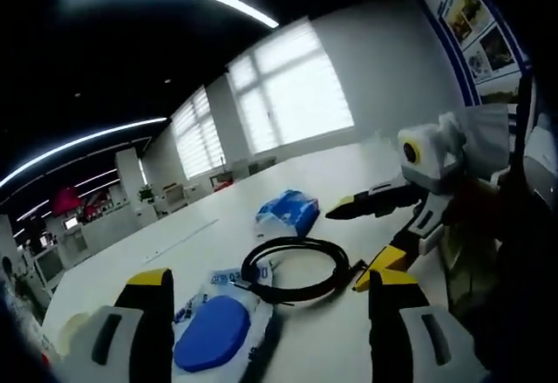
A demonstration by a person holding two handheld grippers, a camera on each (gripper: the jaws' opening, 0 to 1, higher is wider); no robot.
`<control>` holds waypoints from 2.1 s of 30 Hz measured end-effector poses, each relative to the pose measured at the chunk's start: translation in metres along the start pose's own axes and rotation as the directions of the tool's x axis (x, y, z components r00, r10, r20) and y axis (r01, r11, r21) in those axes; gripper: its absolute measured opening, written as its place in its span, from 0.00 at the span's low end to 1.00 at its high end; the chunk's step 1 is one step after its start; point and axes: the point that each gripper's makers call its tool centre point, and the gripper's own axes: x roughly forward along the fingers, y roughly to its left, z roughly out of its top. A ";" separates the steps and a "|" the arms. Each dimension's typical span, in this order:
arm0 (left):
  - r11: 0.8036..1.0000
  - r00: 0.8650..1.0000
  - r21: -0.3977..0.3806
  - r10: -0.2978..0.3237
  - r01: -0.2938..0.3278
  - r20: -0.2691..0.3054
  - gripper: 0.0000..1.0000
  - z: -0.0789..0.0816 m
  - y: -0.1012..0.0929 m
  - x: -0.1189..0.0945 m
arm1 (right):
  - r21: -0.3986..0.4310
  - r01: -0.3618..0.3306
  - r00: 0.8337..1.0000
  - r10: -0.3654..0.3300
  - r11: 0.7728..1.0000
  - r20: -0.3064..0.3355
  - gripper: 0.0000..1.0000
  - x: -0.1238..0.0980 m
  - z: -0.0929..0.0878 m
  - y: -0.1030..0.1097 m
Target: Arrange the tabletop items into an orderly group along one side of the table until the central work area is clear of visible clutter.
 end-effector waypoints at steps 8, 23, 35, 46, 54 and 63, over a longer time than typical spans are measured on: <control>0.993 0.992 0.050 -0.108 0.111 -0.065 0.91 -0.016 -0.002 0.024 | 0.021 0.030 0.998 -0.029 0.999 -0.053 0.82 0.006 -0.018 -0.013; 0.970 0.959 0.004 -0.239 0.243 -0.152 0.91 -0.035 -0.005 0.048 | 0.065 0.002 0.992 0.006 0.998 -0.128 0.80 0.013 -0.027 -0.014; 0.924 0.910 -0.086 -0.383 0.373 -0.159 0.80 -0.044 -0.020 0.065 | 0.060 -0.100 0.981 0.108 0.993 -0.161 0.73 0.014 -0.035 -0.015; 0.916 0.908 -0.158 -0.391 0.368 -0.149 0.76 -0.048 -0.022 0.068 | 0.063 -0.096 0.983 0.105 0.993 -0.150 0.65 0.016 -0.034 -0.013; 0.925 0.913 -0.133 -0.375 0.356 -0.159 0.75 -0.043 -0.023 0.065 | 0.077 -0.096 0.983 0.107 0.992 -0.152 0.61 0.011 -0.033 -0.010; 0.915 0.924 -0.177 -0.378 0.363 -0.058 0.77 -0.027 -0.026 0.062 | 0.124 -0.125 0.985 0.138 0.984 -0.104 0.61 0.002 -0.022 -0.003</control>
